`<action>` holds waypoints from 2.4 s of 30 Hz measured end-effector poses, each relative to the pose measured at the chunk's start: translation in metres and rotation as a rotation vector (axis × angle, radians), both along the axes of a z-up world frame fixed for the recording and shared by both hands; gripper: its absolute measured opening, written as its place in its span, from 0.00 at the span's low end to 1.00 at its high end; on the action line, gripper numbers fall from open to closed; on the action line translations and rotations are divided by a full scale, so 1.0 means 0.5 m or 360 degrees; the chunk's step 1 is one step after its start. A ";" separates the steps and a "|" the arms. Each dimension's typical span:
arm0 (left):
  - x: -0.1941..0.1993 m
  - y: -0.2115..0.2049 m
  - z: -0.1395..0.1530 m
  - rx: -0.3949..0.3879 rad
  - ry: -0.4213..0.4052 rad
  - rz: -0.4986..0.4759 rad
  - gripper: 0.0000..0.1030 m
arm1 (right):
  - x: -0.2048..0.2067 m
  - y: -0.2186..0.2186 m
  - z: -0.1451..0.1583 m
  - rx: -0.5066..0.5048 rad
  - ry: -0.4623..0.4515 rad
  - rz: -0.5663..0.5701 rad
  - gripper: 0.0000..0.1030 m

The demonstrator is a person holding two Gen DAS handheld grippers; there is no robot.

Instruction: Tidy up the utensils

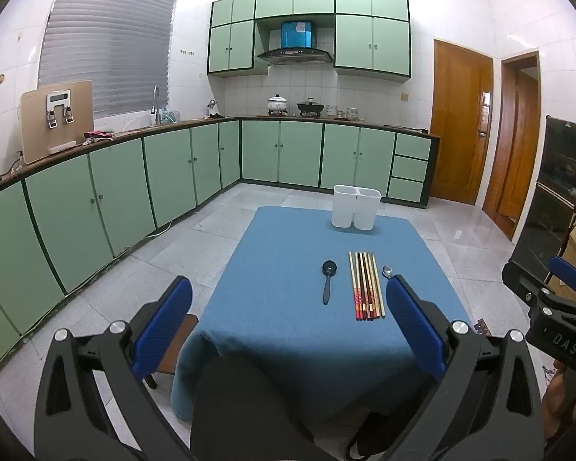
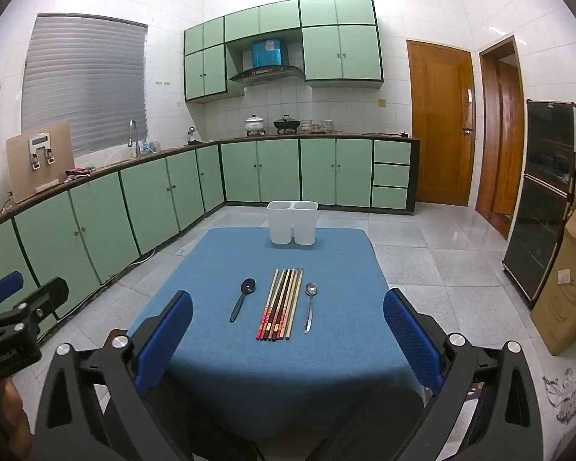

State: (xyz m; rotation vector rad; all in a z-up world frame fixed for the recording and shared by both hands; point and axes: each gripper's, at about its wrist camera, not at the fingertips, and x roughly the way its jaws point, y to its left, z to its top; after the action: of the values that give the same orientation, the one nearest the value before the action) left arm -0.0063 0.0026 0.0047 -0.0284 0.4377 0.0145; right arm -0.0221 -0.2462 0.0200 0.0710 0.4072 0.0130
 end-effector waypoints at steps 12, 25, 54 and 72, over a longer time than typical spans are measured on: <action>0.002 0.001 0.010 0.0000 -0.0004 0.0005 0.95 | 0.005 0.007 -0.001 -0.0007 -0.0011 0.0001 0.95; 0.000 -0.001 0.009 0.0007 -0.0008 0.0005 0.95 | 0.006 0.007 0.000 -0.0004 -0.0013 0.0000 0.95; 0.001 0.000 0.014 0.0008 -0.0011 0.0005 0.95 | 0.007 0.009 0.002 0.0000 -0.0013 0.0003 0.95; 0.002 0.002 0.018 0.0007 -0.0008 0.0000 0.95 | 0.005 0.011 0.001 0.0003 -0.0007 0.0004 0.95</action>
State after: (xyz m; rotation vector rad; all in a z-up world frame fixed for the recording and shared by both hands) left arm -0.0054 0.0035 0.0136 -0.0240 0.4327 0.0155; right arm -0.0195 -0.2405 0.0203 0.0721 0.4030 0.0159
